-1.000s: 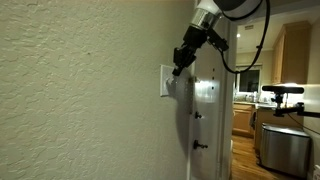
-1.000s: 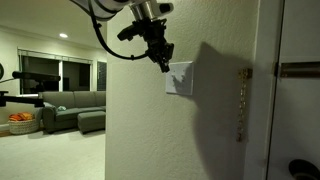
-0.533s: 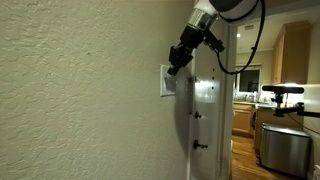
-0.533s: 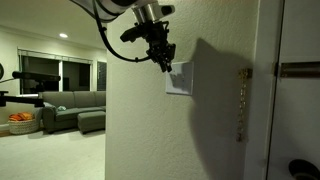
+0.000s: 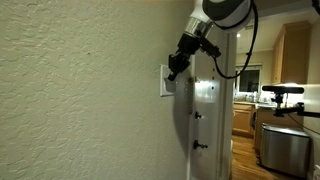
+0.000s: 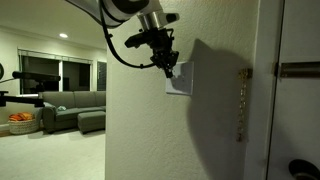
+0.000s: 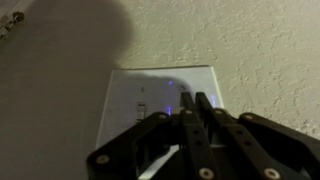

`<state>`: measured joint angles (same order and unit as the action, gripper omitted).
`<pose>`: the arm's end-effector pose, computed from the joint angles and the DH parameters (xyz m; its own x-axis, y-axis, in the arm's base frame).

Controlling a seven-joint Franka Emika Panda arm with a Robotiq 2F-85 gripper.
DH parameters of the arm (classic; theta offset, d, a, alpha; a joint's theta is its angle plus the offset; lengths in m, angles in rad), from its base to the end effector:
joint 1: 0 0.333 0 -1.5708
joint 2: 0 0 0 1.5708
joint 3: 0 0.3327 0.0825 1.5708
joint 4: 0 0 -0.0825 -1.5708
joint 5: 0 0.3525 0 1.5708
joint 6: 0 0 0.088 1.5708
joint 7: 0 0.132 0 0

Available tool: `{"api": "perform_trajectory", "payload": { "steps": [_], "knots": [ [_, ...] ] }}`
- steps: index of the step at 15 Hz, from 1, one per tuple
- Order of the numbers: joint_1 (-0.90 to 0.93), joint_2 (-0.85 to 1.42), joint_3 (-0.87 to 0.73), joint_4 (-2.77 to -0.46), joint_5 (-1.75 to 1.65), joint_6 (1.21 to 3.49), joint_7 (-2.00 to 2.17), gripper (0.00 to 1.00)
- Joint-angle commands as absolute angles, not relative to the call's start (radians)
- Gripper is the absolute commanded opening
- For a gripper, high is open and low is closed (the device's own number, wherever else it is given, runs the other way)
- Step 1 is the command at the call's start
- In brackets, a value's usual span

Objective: Flip down the left light switch

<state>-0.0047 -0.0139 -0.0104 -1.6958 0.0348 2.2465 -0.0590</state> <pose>0.5823 -0.0072 0.6453 0.8440 0.0244 0.5358 0.0309 -0.9995 -0.0031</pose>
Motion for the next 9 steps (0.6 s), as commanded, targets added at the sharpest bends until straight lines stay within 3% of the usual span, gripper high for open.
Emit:
{"api": "perform_trajectory", "payload": {
  "steps": [1,9],
  "knots": [
    [-0.012,0.003,-0.017,-1.694,0.040,2.247,-0.086,0.07],
    [-0.010,0.018,-0.014,-1.738,0.043,2.228,-0.090,0.02]
  ]
}}
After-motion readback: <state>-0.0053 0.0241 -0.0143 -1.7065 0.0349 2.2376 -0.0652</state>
